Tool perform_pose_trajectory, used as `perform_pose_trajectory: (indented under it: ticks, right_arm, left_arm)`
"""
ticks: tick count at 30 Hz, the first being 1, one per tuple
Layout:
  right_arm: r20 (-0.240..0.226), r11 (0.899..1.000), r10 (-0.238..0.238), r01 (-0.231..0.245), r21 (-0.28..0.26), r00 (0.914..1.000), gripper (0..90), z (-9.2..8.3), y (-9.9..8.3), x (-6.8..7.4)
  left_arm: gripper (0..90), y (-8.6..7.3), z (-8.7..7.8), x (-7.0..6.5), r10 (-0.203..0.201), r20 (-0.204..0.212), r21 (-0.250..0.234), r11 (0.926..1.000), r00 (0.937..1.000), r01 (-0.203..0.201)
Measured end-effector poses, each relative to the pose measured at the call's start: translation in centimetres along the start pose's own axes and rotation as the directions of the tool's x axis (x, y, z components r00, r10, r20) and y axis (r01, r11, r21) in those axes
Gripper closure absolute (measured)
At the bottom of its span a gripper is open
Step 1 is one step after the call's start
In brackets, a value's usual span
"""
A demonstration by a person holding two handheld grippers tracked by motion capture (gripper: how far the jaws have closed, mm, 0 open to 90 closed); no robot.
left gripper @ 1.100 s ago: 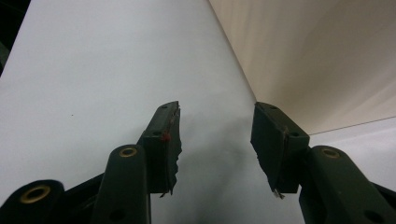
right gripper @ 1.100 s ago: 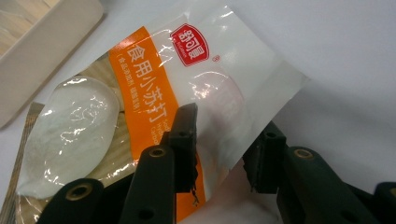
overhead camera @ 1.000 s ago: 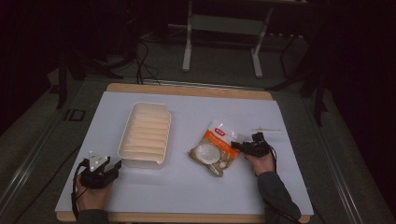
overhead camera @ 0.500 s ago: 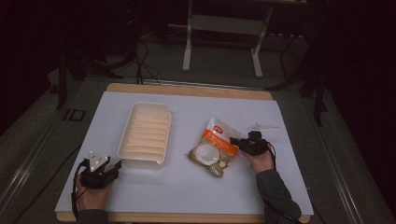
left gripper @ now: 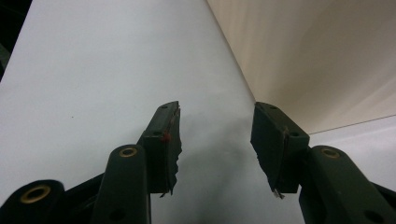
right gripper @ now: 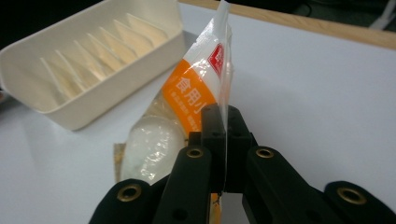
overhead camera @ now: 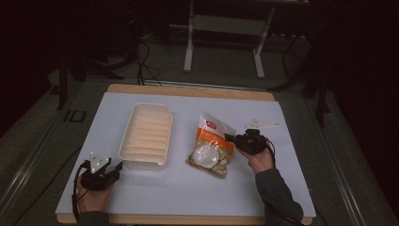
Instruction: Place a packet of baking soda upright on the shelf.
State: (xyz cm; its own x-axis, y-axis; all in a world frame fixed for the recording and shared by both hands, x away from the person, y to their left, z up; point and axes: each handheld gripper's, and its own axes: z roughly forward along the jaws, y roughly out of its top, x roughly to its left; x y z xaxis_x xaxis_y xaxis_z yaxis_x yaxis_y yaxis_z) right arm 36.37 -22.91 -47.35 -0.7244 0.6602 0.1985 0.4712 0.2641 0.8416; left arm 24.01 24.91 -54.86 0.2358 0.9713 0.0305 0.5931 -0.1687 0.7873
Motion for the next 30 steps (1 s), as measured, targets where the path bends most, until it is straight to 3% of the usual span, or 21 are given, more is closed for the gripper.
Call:
perform_pose_trajectory:
  ticks: [8, 17, 30]
  right_arm:
    - [-0.036, 0.997, -0.064, 0.063, -0.034, 0.9973, 90.0, -0.4, 1.8, 2.1]
    - [-0.073, 0.990, -0.137, 0.134, -0.050, 0.9879, 90.0, -0.6, 3.4, 3.9]
    - [-0.099, 0.979, -0.199, 0.193, -0.062, 0.9751, 90.0, -0.2, 4.7, 5.4]
  left_arm:
    - [52.1, 0.0, 0.0, 0.0, 0.002, 0.001, 0.002, 1.0000, 1.0000, -0.002]
    - [52.1, 0.0, 0.0, 0.0, 0.001, 0.002, 0.000, 1.0000, 1.0000, -0.001]
    - [52.1, 0.0, 0.0, 0.0, 0.002, 0.003, -0.002, 1.0000, 1.0000, -0.002]
